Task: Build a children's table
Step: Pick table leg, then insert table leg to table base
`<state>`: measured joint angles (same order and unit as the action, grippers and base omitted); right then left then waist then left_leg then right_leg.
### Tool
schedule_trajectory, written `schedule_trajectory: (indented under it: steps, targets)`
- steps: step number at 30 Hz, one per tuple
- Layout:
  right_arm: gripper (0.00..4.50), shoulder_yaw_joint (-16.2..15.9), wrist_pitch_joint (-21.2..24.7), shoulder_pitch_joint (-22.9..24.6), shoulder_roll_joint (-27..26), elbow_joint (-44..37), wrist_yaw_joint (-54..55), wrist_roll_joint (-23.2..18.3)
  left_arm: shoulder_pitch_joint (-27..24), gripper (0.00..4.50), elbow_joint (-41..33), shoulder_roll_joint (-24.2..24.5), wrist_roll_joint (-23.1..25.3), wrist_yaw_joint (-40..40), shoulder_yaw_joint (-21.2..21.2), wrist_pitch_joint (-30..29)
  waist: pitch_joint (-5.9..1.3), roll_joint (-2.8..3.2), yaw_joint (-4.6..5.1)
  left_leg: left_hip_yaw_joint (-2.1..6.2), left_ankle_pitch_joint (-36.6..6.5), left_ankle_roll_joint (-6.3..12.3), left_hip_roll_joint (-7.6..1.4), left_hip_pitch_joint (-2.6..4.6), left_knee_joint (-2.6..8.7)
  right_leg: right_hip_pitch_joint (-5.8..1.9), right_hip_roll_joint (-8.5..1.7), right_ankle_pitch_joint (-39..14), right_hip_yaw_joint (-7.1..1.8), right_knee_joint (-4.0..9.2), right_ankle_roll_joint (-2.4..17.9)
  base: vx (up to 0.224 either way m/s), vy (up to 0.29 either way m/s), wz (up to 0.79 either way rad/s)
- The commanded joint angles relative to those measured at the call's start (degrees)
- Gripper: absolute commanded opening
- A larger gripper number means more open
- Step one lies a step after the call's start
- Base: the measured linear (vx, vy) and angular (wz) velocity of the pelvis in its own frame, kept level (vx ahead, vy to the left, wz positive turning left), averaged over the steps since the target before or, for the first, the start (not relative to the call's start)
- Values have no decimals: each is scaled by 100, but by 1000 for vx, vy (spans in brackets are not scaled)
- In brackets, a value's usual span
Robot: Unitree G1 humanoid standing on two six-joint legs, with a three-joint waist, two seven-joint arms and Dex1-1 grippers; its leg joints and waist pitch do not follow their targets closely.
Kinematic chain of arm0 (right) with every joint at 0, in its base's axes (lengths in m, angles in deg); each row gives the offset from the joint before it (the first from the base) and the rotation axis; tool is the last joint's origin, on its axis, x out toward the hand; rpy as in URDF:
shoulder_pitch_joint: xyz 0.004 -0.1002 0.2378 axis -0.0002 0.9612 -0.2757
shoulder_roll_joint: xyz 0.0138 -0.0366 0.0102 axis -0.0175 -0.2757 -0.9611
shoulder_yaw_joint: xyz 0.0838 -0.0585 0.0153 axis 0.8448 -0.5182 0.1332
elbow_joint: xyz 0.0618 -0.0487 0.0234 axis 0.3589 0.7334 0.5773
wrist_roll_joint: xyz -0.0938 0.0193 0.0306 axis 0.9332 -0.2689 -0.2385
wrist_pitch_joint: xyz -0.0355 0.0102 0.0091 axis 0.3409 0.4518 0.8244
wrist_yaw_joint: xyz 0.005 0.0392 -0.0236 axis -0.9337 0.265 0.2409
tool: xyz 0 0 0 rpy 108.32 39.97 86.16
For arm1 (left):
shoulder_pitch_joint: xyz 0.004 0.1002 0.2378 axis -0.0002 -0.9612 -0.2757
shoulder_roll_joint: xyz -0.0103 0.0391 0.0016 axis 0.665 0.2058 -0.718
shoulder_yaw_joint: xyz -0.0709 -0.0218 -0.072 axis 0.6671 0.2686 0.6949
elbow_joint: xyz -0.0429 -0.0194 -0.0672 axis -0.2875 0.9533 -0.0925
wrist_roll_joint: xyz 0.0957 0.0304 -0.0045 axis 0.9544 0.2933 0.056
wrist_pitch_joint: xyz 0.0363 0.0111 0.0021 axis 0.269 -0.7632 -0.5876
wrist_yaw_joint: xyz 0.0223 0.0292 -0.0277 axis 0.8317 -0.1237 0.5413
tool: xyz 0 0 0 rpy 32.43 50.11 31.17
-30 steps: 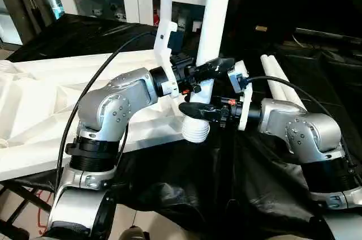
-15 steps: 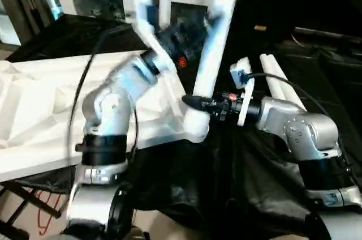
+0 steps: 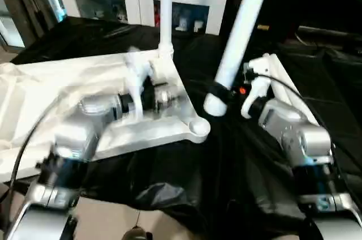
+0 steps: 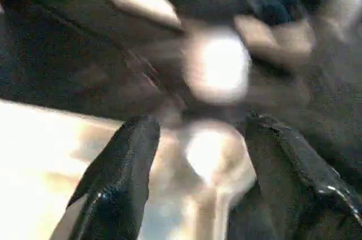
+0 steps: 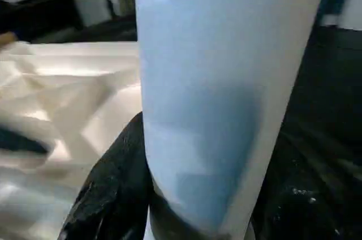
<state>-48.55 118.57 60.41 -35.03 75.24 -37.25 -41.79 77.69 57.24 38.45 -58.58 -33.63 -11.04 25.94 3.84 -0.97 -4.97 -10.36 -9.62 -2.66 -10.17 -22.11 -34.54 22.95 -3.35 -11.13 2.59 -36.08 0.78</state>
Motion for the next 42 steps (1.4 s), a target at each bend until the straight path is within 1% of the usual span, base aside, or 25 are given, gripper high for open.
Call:
schedule_trajectory:
  steps: [1,2,3,4,5,6,7,8,9,10,11,12,14,16,18,20,22,24,25,27,28,33,38,41,42]
  targets:
    - [190,67,-118,20,7,-62,57,30,-25,289,22,98,299,-264,-438,115,-453,-14,18,81,-956,-245,-256,146,409,-284,-432,-740,-270,399,995,0,0,0]
    - [190,66,-129,24,2,-59,56,31,-21,289,59,108,351,-271,-478,137,-445,10,12,86,-974,-241,-262,148,410,-275,-436,-800,-274,395,987,0,0,0]
    - [190,11,-194,55,-37,-42,18,49,33,289,413,141,726,-238,-697,336,-437,102,9,92,-1051,-252,-263,161,408,-253,-444,-932,-278,413,976,0,0,0]
    - [190,-35,-238,65,-71,-35,10,79,74,289,633,137,887,-235,-725,458,-421,118,38,92,-1197,-273,-250,155,410,-247,-431,-1085,-284,454,897,0,0,0]
    - [190,-54,-257,68,-86,-33,8,93,89,289,722,134,947,-239,-727,511,-429,97,54,92,-1232,-299,-250,160,417,-258,-427,-1113,-282,457,873,0,0,0]
    - [190,-92,-288,57,-104,-28,-8,118,132,289,889,134,1017,-272,-721,560,-445,203,45,121,-1253,-356,-249,167,415,-257,-439,-1077,-278,434,883,0,0,0]
    - [190,-102,-302,46,-108,-24,-13,127,151,289,943,140,1020,-303,-717,555,-447,136,85,109,-1304,-367,-249,168,416,-261,-422,-991,-274,444,925,0,0,0]
    - [190,-107,-309,45,-110,-34,-14,135,165,289,984,160,1020,-319,-738,554,-454,133,78,116,-1286,-361,-252,168,416,-271,-427,-918,-274,430,966,0,0,0]
    - [190,-123,-313,71,-101,-92,-12,157,186,254,1093,197,1044,-321,-772,583,-451,139,80,111,-1226,-334,-251,161,416,-266,-421,-798,-271,420,1040,0,0,0]
    - [190,-126,-312,97,-85,-138,-13,169,205,254,1175,209,1065,-287,-783,588,-458,239,77,119,-1215,-342,-245,165,398,-262,-428,-692,-273,393,1098,0,0,0]
    - [190,-126,-312,97,-85,-138,-13,169,205,251,1175,209,1065,-287,-783,588,-454,198,98,105,-1223,-328,-242,159,401,-264,-411,-647,-271,416,1104,0,0,0]
    - [190,-102,-286,133,-76,-194,-15,136,230,251,1241,203,1067,-232,-754,614,-465,166,95,110,-1173,-301,-241,149,397,-293,-419,-536,-271,394,1154,0,0,0]
    - [190,-94,-284,154,-74,-215,-20,130,240,239,1281,190,1064,-240,-726,630,-458,177,84,104,-1206,-247,-243,152,393,-284,-430,-659,-271,410,1182,0,0,0]
    - [190,-92,-285,202,-81,-238,-25,131,224,211,1250,208,1025,-309,-666,616,-453,179,89,108,-1254,-256,-253,155,402,-278,-432,-788,-270,418,1164,0,0,0]
    - [190,-101,-299,221,-85,-234,-29,140,205,206,1237,202,1002,-363,-614,600,-453,179,100,111,-1274,-263,-254,152,405,-278,-428,-806,-269,417,1171,0,0,0]
    - [190,-133,-306,241,-90,-235,-49,156,163,173,1239,195,1009,-424,-531,616,-452,177,113,109,-1266,-253,-253,150,403,-278,-435,-823,-269,420,1183,0,0,0]
    - [190,-146,-299,228,-98,-232,-76,164,134,166,1260,215,1023,-412,-505,648,-454,155,127,109,-1237,-237,-253,145,403,-281,-431,-800,-268,418,1189,0,0,0]
    - [190,-161,-304,210,-95,-220,-94,172,110,144,1272,242,1032,-410,-500,669,-453,166,135,107,-1220,-212,-251,145,401,-277,-433,-780,-268,415,1196,0,0,0]
    - [190,-169,-307,201,-94,-211,-106,173,97,130,1275,256,1029,-402,-487,658,-454,141,137,106,-1211,-202,-252,140,401,-285,-435,-785,-269,416,1193,0,0,0]
    - [190,-180,-312,188,-96,-196,-132,170,79,118,1276,280,1026,-402,-471,640,-452,151,131,106,-1185,-182,-255,141,401,-279,-440,-798,-270,412,1194,0,0,0]
    - [190,-191,-307,169,-105,-189,-160,157,56,111,1261,303,1043,-425,-472,630,-449,135,134,104,-1194,-176,-257,143,403,-276,-438,-827,-271,420,1190,0,0,0]
    - [190,-253,-252,83,-107,-181,-286,142,-34,64,1172,360,1132,-576,-534,595,-441,138,142,107,-1224,-175,-260,142,409,-270,-445,-961,-274,426,1160,0,0,0]
    - [190,-344,-128,-74,-50,-170,-559,84,-72,21,1138,317,1069,-564,-487,561,-445,134,144,103,-1179,-140,-260,145,402,-268,-443,-873,-273,415,1197,0,0,0]
    - [190,-415,123,-133,-41,-240,-831,-89,-75,3,1122,273,1008,-590,-427,623,-443,126,143,104,-1158,-115,-258,138,402,-277,-442,-888,-273,411,1200,0,0,0]
    - [190,-521,230,-153,-23,-283,-1003,-121,-91,1,1098,242,964,-636,-399,664,-446,117,138,103,-1124,-88,-264,136,400,-280,-444,-836,-274,410,1201,0,0,0]
